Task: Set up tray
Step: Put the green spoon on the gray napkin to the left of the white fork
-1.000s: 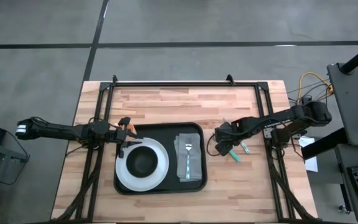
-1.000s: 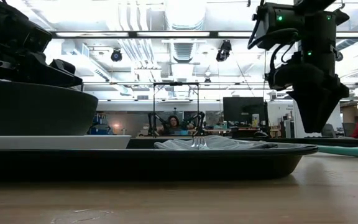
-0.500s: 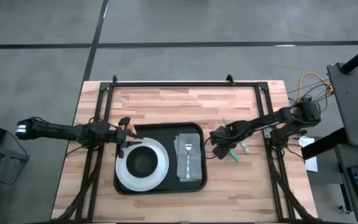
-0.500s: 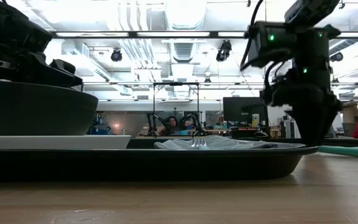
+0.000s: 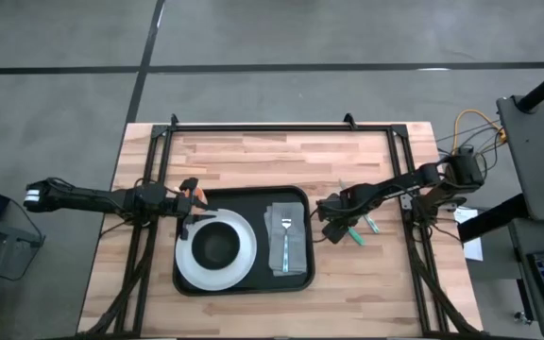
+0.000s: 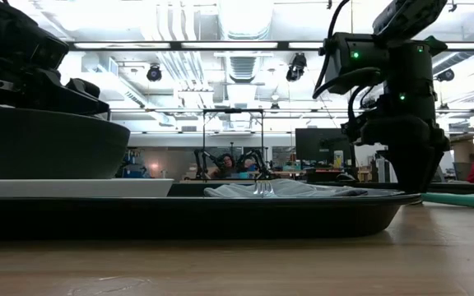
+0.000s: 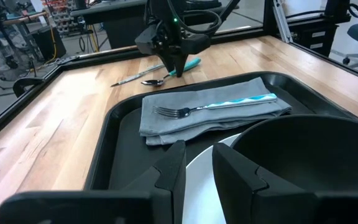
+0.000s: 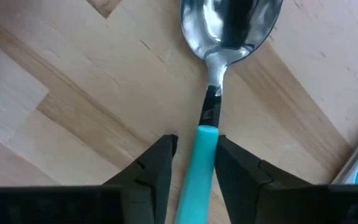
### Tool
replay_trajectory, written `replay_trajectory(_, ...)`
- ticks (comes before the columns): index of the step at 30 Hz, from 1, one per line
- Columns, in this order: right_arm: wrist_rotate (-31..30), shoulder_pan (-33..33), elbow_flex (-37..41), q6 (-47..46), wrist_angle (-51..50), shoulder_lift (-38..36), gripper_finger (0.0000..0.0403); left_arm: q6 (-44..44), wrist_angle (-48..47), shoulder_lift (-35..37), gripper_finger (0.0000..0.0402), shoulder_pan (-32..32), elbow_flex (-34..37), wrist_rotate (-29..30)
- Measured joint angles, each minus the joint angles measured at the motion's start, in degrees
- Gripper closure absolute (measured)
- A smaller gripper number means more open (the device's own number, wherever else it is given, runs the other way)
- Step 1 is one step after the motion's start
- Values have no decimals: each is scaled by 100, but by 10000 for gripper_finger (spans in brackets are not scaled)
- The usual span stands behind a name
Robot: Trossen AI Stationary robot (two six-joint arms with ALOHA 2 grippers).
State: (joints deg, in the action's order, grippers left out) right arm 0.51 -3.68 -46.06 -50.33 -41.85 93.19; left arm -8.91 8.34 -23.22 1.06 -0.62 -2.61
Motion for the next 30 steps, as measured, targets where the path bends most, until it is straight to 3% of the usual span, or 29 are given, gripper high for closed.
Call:
replay_trajectory(9, 20, -2, 13, -99, 55, -81, 373, 0, 0, 0, 340, -1, 2, -1)
replay_trajectory(17, 5, 19, -116, -900, 8, -77, 373, 0, 0, 0, 340, -2, 2, 0)
replay_trajectory(30, -72, -18, -1050, -2410, 33, -11, 373, 0, 0, 0, 340, -2, 0, -1)
